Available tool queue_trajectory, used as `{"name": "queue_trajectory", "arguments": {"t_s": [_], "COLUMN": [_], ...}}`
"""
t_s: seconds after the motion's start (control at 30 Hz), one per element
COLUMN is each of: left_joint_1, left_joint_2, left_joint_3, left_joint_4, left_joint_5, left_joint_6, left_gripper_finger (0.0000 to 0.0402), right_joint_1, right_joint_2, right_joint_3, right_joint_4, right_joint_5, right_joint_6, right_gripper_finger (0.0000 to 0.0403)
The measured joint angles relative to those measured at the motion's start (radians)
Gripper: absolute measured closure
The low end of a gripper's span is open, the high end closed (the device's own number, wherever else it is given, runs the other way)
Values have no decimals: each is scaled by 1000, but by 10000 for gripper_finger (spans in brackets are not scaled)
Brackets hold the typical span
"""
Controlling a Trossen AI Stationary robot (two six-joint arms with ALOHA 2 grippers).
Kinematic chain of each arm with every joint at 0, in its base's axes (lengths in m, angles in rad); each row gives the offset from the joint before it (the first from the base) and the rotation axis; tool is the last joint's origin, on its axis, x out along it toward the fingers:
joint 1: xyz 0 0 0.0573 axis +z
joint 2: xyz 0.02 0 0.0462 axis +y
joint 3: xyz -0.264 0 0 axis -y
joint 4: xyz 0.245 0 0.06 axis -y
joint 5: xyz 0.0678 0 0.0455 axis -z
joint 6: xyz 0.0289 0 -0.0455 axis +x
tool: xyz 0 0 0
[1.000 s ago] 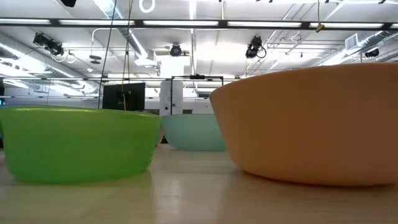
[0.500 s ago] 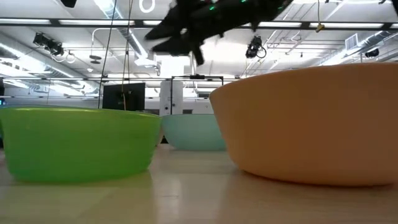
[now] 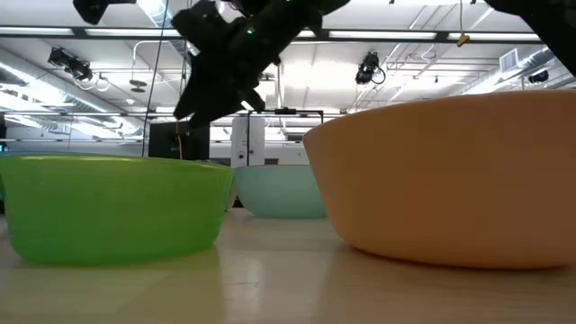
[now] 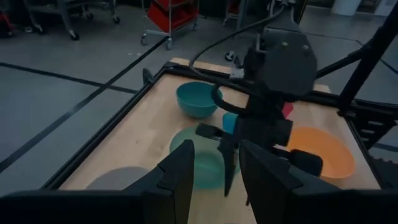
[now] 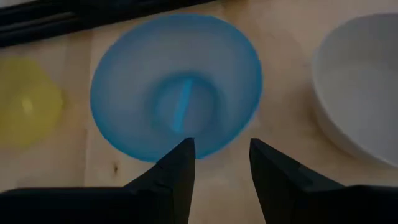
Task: Nest bowls inside each other
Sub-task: Stack the large blue bowl on top of the light green bowl
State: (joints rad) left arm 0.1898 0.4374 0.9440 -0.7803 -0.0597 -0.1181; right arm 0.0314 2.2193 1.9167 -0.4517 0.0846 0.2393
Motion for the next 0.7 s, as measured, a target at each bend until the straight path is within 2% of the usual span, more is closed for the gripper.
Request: {"name": "queue_trajectory", "arguments": {"t_s": [0.23, 0.4, 0.7], "left_joint_1": [0, 0, 0], "left_joint_2": [0, 0, 0], "left_joint_3": [0, -1, -1], "left_joint_4": [-5, -3, -5], "left_joint_5": [-8, -8, -17], "left_joint_6": [-18, -18, -18], "left_gripper_finger": [265, 265, 265], "right_joint_1": [12, 12, 2], "right_joint_2": [89, 98, 103], "right_joint_3": [91, 91, 91], "right_joint_4": [-27, -48, -66], "right_joint_5": [0, 73, 84], "right_joint_6": [71, 83, 131], "right_gripper_finger": [261, 261, 261]}}
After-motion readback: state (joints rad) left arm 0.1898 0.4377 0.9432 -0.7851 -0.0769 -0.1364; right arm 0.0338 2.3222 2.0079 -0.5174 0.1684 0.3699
